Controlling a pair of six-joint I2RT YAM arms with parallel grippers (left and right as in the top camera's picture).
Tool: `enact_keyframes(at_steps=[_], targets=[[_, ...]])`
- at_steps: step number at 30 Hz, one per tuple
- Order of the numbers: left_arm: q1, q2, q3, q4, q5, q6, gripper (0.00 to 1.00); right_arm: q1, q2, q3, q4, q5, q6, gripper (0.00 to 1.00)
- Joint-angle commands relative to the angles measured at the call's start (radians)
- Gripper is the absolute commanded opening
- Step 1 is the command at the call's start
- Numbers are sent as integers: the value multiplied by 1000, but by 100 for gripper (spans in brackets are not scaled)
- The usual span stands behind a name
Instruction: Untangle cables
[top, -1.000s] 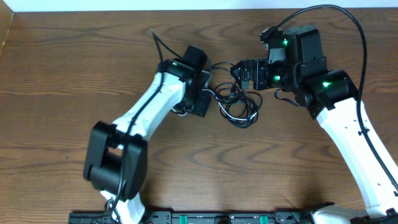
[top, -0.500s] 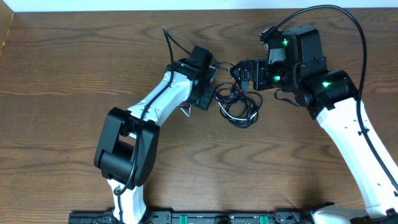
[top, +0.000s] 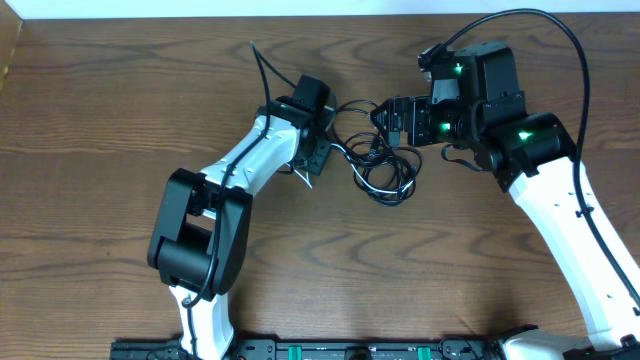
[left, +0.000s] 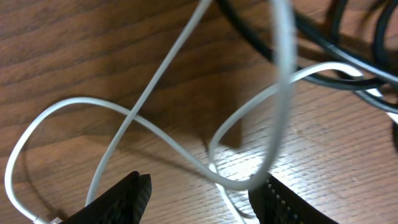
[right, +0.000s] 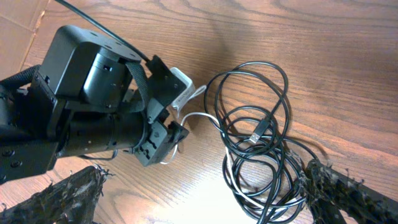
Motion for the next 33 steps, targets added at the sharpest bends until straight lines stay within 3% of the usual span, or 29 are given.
enact_keyframes(at_steps=[1, 4, 11, 26, 33], targets=[[3, 17, -29, 5, 17, 13, 57, -4, 3, 1, -4, 8, -9, 99], [3, 17, -47, 15, 87, 13, 56, -4, 3, 1, -7, 8, -9, 99], [3, 17, -47, 17, 87, -15, 43, -4, 3, 1, -7, 8, -9, 99], [3, 56, -48, 23, 86, -22, 43, -4, 3, 1, -11, 8, -10, 99], [3, 73, -48, 32, 87, -40, 33, -4, 3, 1, -6, 8, -9, 99]])
